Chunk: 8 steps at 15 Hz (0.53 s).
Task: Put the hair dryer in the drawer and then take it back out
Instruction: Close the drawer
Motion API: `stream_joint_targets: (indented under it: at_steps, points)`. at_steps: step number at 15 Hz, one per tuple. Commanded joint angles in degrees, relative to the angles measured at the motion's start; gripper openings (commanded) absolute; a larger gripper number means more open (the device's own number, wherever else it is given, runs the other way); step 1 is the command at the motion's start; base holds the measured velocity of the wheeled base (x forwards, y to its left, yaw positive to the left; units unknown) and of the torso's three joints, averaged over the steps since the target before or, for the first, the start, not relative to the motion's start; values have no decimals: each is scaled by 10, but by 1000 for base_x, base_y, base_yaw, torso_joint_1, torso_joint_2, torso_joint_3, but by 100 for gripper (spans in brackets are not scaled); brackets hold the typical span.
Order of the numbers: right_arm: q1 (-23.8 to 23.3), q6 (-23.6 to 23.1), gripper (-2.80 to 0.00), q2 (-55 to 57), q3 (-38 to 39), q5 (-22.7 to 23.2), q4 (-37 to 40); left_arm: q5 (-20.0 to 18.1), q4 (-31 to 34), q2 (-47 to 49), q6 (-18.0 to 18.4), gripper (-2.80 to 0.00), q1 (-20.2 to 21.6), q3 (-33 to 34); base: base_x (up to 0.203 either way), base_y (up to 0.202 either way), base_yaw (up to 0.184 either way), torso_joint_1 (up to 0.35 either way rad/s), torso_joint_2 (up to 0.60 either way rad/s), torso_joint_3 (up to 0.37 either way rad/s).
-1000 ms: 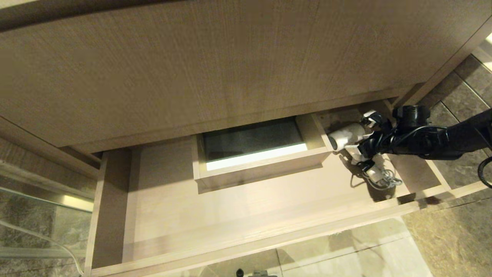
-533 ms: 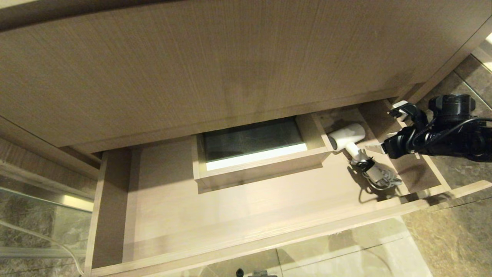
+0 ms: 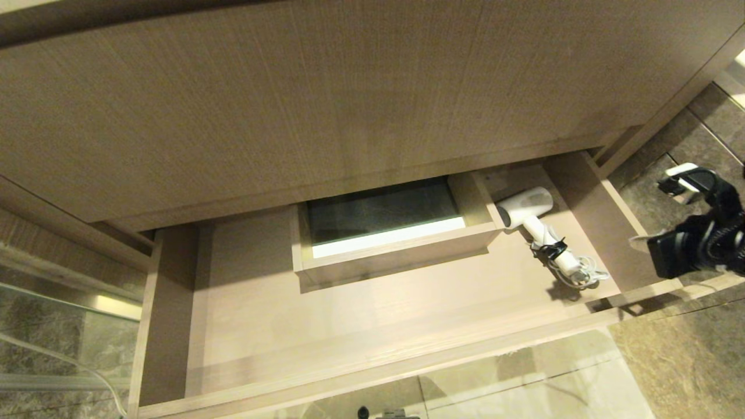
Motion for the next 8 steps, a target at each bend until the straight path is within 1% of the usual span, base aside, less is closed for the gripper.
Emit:
stream_joint_targets:
  at_steps: [1,3,5,7,8]
  points:
    - [0,-3,-280,-174,72,-4,54,0,0,0,0,-280,0,1,0,0,0,0,0,0]
    - [-1,-3,-280,-274,124,-15,118,0,0,0,0,-280,0,0,0,0,0,0,0,0]
    - [-3,-1,-280,-354,166,-44,190,0,0,0,0,-280,0,1,0,0,0,0,0,0]
    - [-4,-1,-280,-395,182,-67,282,0,0,0,0,-280,0,1,0,0,0,0,0,0]
    - [-4,-1,-280,-403,181,-74,307,0,0,0,0,-280,0,1,0,0,0,0,0,0]
